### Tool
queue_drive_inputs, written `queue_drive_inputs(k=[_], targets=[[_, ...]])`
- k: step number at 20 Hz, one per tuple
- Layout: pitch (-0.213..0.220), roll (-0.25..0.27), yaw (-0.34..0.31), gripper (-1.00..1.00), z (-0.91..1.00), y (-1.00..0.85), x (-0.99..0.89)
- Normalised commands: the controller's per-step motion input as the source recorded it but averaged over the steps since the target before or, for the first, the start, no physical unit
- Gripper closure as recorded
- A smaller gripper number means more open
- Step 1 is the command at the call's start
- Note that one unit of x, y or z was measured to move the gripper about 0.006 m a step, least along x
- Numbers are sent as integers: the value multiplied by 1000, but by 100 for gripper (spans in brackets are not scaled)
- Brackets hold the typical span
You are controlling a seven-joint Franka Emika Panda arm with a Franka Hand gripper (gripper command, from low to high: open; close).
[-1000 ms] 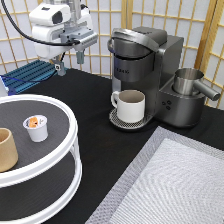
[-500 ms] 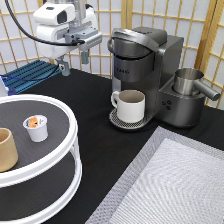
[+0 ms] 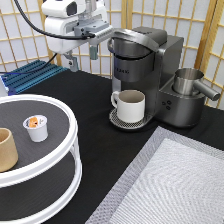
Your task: Make coffee
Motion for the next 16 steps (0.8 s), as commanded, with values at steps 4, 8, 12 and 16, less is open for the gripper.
queue_drive_inputs(k=[4, 8, 12, 16], targets=[[137, 222, -66, -100, 502, -166, 444], [60, 138, -108, -100, 299, -19, 509], [78, 0, -100, -100, 238, 294, 622], [93, 0, -79, -100, 314, 352, 641]])
